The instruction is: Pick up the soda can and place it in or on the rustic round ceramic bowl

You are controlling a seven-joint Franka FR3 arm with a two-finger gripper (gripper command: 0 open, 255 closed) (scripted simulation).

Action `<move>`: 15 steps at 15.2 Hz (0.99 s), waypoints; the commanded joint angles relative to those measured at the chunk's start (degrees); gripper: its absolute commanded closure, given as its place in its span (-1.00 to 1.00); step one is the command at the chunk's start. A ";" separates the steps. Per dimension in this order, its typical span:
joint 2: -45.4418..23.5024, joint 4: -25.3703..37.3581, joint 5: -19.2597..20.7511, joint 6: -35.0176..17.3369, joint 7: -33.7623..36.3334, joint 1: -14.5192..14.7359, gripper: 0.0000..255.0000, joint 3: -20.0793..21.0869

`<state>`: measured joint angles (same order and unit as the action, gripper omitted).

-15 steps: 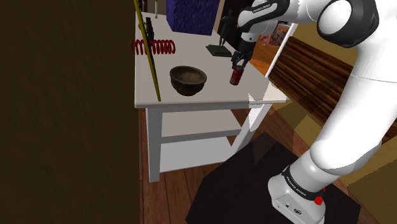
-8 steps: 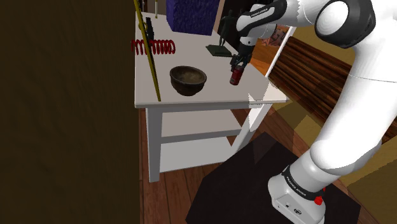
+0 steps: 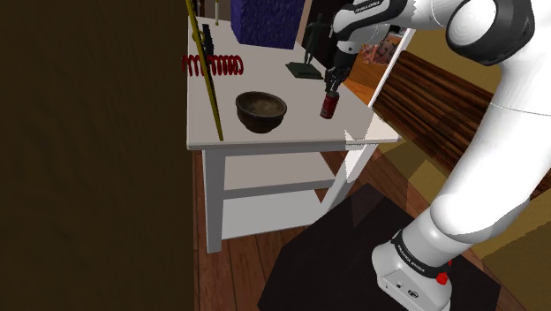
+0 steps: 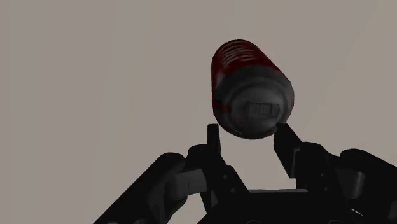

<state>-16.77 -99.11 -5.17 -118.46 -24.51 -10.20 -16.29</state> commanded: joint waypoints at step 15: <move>-0.94 -0.70 -9.21 -0.11 -11.46 -5.84 -1.00 1.22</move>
<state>-17.29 -99.59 -14.09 -118.03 -35.75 -16.02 -15.19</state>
